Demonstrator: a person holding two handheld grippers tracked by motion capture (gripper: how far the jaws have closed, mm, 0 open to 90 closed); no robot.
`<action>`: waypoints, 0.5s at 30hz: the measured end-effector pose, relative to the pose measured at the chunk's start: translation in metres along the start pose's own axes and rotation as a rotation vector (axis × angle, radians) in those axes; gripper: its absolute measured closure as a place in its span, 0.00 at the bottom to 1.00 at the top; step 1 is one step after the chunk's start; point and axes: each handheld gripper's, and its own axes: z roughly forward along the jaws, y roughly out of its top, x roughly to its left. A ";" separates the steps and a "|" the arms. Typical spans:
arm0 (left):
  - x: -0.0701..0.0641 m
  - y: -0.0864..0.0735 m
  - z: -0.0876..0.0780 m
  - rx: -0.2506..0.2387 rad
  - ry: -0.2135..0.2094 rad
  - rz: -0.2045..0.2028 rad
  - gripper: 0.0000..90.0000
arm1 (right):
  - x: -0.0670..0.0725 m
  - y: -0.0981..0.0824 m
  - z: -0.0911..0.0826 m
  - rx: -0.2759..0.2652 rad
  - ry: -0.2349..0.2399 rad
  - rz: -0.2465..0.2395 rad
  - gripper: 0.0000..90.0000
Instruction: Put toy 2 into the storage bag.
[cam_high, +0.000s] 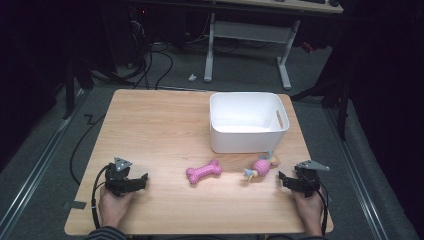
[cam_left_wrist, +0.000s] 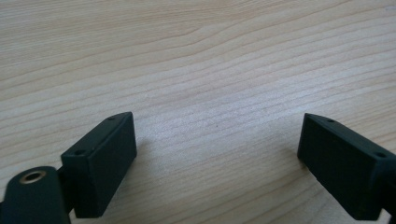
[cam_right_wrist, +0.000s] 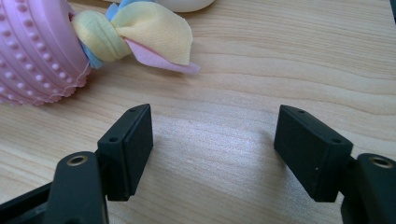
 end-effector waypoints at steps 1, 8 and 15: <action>-0.001 0.002 0.001 0.004 -0.002 0.004 0.16 | 0.000 0.000 0.000 0.000 0.000 -0.002 0.31; -0.009 0.009 0.003 -0.014 -0.017 0.040 0.20 | 0.000 0.000 0.000 0.001 0.004 0.000 0.31; -0.013 0.017 -0.001 -0.031 -0.059 0.038 0.18 | 0.000 0.000 0.000 0.000 0.006 -0.001 0.31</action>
